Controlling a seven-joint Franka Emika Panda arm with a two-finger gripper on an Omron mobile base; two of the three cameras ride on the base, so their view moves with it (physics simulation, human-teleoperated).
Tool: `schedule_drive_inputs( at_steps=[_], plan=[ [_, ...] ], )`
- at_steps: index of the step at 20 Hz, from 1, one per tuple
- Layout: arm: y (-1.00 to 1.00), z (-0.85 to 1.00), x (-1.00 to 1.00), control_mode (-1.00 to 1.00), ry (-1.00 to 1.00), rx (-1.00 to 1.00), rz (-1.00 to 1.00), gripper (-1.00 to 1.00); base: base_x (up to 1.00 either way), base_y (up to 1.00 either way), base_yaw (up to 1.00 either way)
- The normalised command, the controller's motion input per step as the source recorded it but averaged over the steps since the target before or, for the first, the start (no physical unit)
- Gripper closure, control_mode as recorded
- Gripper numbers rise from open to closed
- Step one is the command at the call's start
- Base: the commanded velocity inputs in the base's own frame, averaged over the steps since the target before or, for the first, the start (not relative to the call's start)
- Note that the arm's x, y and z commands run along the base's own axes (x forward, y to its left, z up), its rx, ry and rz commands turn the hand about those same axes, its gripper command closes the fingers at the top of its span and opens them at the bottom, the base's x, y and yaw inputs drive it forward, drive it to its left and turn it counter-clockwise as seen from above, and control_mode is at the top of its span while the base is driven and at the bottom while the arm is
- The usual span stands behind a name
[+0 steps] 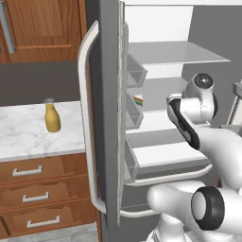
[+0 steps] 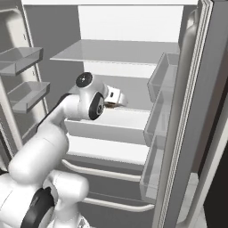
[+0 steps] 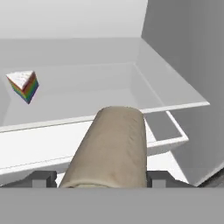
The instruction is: Move the cake and burrito from the top shelf to the second highest shelf to make space. Then, place the pitcher from the counter on the cleared top shelf.
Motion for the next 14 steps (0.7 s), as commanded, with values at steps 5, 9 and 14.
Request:
schedule_drive_inputs(
  at_steps=[5,9,14],
  plan=[
    [-0.08,-0.14,0.72,-1.00,0.01,0.05,0.11,1.00,0.00,0.00,0.00],
    [-0.19,-0.46,0.54,-1.00,0.00,0.01,0.08,1.00,0.00,0.00,0.00],
    [-0.12,-0.48,0.59,-1.00,0.00,0.00,0.07,1.00,0.00,0.00,0.00]
  ],
)
